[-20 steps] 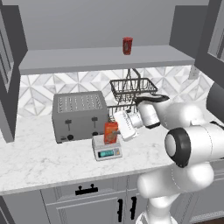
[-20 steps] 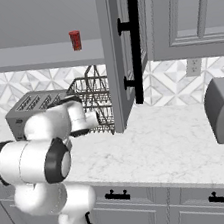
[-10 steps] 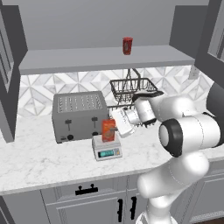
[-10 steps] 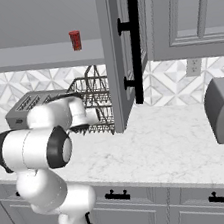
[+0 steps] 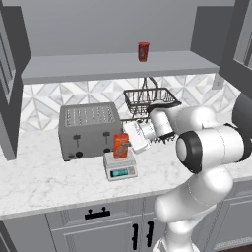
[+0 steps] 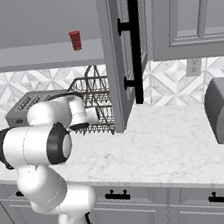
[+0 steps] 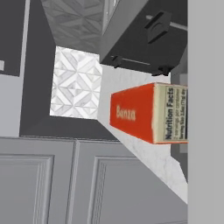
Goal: Pick the boxed food and place it on the digital scale for weighing, and close the cabinet.
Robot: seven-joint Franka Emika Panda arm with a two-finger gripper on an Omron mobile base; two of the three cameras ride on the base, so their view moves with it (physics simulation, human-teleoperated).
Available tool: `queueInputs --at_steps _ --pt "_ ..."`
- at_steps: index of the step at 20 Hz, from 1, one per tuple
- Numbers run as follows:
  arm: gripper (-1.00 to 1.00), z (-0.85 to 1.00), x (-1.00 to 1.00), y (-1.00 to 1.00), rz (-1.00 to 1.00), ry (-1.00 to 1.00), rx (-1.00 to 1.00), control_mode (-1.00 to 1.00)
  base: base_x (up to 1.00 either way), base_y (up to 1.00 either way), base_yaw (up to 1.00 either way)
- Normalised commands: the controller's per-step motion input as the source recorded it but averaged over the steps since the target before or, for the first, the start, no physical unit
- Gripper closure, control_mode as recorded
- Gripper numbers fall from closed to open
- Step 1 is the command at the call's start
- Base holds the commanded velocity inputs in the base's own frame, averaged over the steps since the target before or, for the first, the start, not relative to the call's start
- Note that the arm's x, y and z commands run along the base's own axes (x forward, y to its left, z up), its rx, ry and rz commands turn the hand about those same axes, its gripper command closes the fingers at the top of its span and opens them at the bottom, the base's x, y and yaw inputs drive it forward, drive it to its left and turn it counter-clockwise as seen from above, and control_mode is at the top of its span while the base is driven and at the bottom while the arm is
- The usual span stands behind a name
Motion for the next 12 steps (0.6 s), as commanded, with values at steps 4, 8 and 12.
queueInputs --at_steps 4,8,12 --pt "-1.0 0.0 0.0 0.0 0.0 0.0 0.0 -1.0 0.0 0.0 0.0" --pt "-1.0 0.0 0.0 0.0 0.0 0.0 0.0 -1.0 0.0 0.0 0.0" --pt "-1.0 0.0 0.0 0.0 0.0 0.0 0.0 -1.0 0.0 0.0 0.0"
